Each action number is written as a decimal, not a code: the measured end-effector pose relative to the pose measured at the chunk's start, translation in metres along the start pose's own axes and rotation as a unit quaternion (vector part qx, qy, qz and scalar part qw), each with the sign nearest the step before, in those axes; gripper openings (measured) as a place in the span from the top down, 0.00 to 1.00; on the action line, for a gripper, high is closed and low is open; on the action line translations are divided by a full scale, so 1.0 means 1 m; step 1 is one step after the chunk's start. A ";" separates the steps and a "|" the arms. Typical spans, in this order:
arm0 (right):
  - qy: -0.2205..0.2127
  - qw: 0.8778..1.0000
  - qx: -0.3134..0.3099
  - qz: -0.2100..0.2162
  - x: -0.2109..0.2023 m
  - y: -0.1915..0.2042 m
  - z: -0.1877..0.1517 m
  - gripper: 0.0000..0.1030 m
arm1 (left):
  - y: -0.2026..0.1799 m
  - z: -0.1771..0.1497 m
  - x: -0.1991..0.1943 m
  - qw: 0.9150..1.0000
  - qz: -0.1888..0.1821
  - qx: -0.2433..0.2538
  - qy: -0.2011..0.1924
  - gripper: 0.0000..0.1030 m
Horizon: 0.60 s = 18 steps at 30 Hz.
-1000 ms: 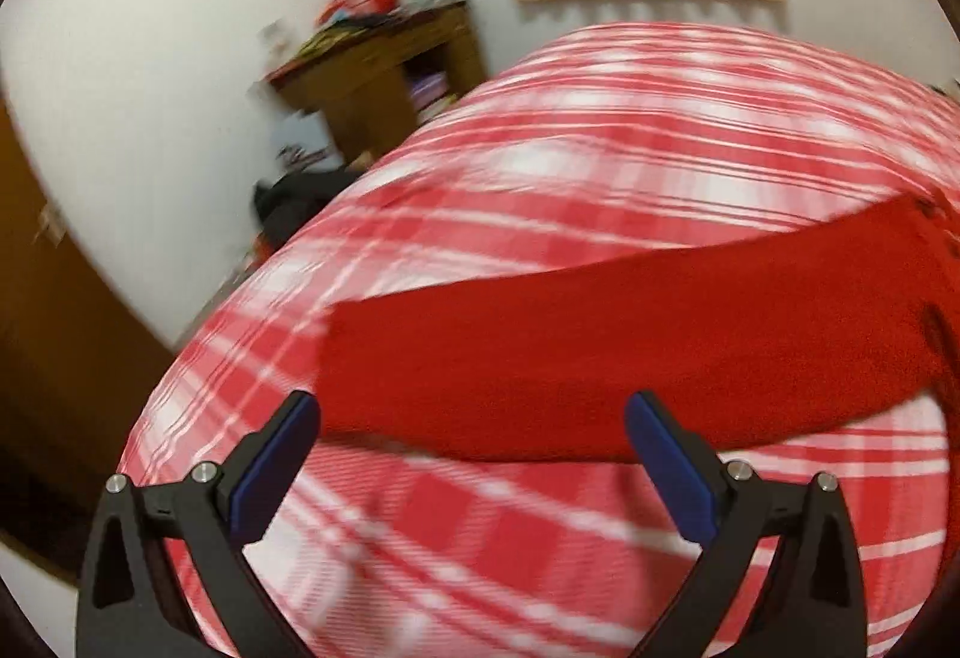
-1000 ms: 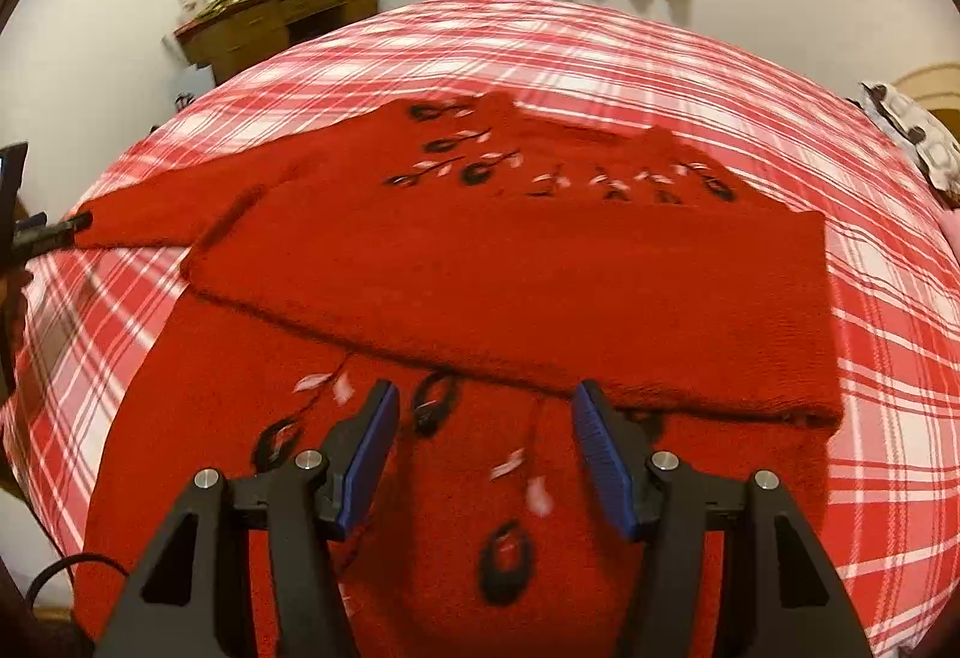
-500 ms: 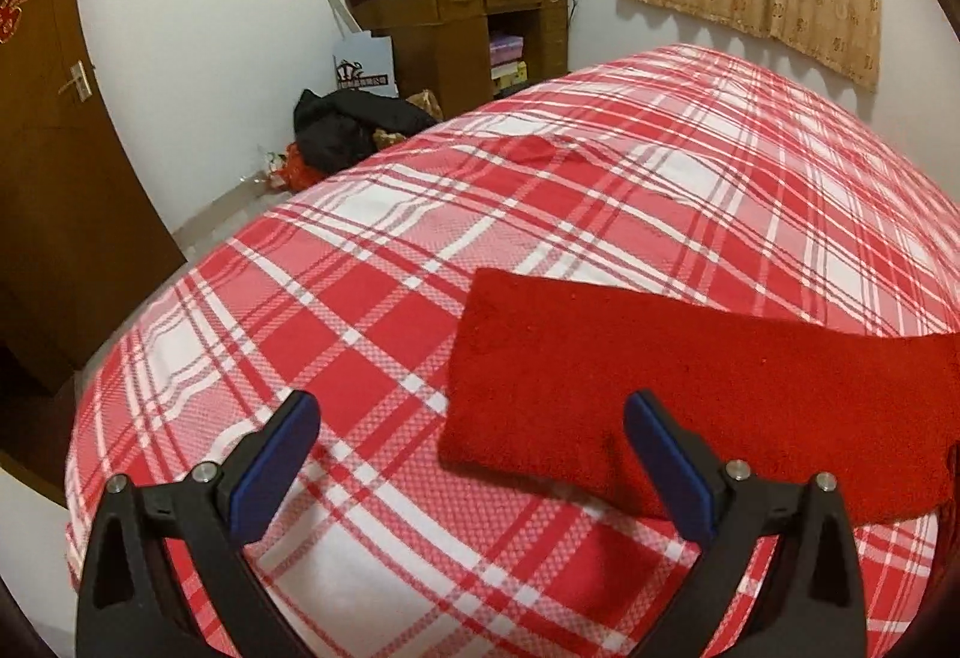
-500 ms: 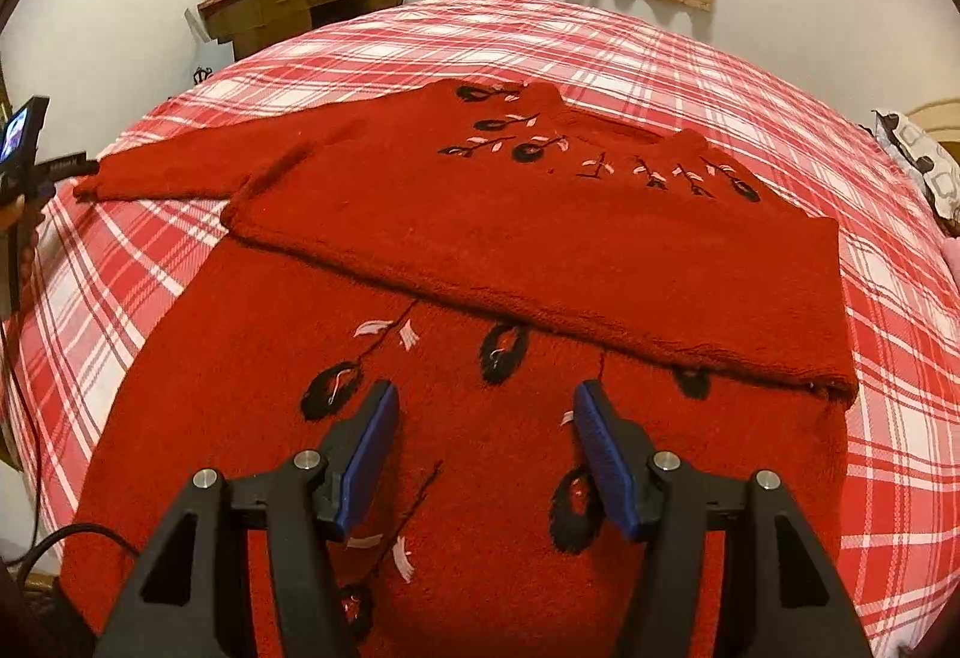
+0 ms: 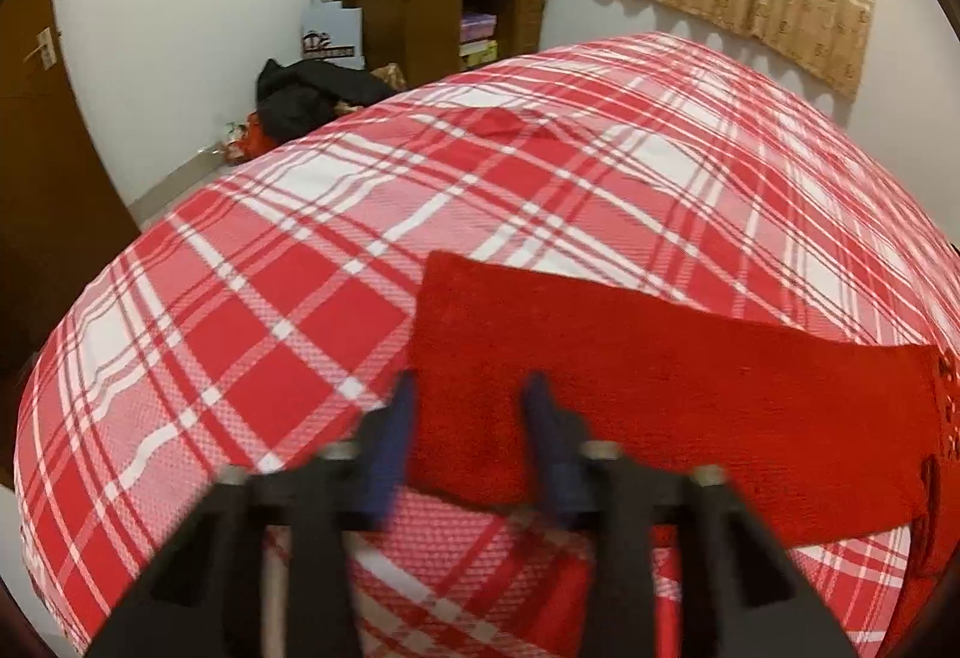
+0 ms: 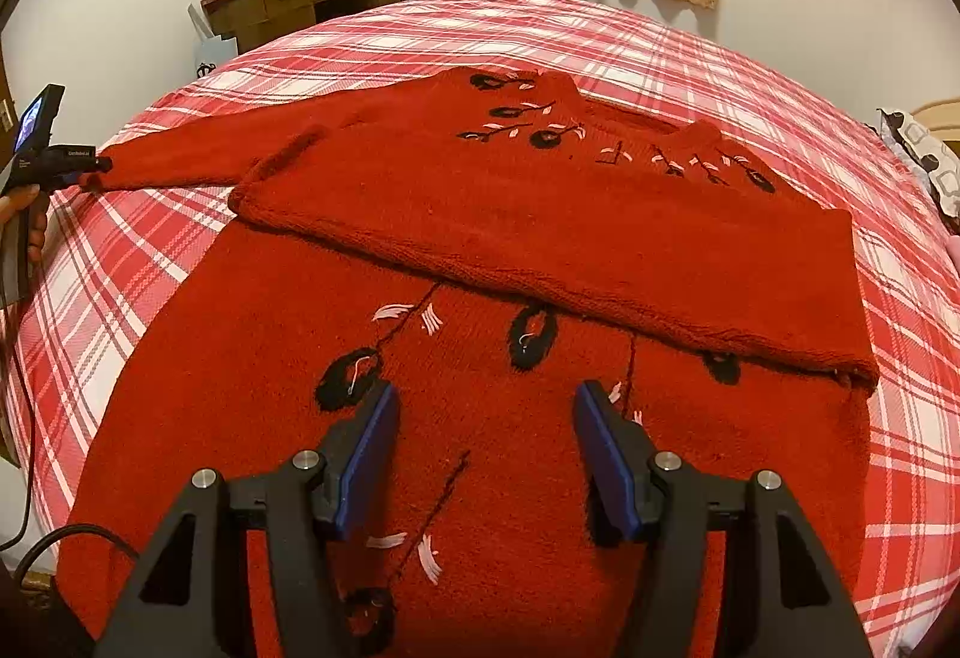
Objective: Fold small clothes
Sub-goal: 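Close the left tool on the sleeve cuff, then lift the cuff with the left tool and fold the sleeve across the body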
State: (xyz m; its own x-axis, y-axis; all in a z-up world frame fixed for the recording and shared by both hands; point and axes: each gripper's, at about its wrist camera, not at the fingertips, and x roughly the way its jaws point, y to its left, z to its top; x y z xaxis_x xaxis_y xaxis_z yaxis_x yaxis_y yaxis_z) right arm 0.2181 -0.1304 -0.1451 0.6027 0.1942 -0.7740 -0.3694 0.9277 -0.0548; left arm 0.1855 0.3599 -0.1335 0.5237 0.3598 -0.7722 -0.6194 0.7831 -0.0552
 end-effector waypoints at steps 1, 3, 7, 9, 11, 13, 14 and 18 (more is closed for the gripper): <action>0.000 1.000 0.000 0.000 0.000 0.001 0.000 0.39 | -0.001 0.001 0.000 1.000 -0.012 0.003 0.002 0.86; -0.001 1.000 0.001 0.000 -0.001 0.001 -0.001 0.39 | -0.004 0.001 -0.003 1.000 -0.018 0.011 0.000 0.86; -0.002 1.000 0.006 0.003 -0.003 0.001 -0.001 0.39 | -0.007 0.003 -0.012 1.000 -0.024 0.017 -0.010 0.87; -0.004 1.000 0.006 0.002 -0.006 0.000 -0.001 0.39 | -0.008 0.005 -0.019 0.999 -0.028 0.018 -0.019 0.88; -0.012 1.000 0.005 0.000 -0.012 -0.001 0.000 0.39 | -0.008 0.006 -0.026 0.999 -0.032 0.020 -0.027 0.88; -0.019 1.000 0.009 -0.001 -0.018 -0.002 0.001 0.39 | -0.010 0.008 -0.033 0.999 -0.037 0.021 -0.032 0.88; -0.023 1.000 0.011 -0.001 -0.022 -0.003 0.002 0.39 | -0.012 0.009 -0.038 0.998 -0.041 0.022 -0.034 0.88; -0.036 0.999 0.018 -0.004 -0.035 -0.010 0.005 0.39 | -0.025 0.015 -0.057 0.997 -0.061 0.026 -0.046 0.88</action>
State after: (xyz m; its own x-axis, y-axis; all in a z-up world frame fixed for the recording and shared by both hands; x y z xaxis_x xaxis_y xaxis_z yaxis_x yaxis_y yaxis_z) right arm 0.2040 -0.1446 -0.1148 0.6553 0.2086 -0.7260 -0.3403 0.9396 -0.0372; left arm 0.1801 0.3272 -0.0781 0.6463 0.3028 -0.7004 -0.5171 0.8488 -0.1102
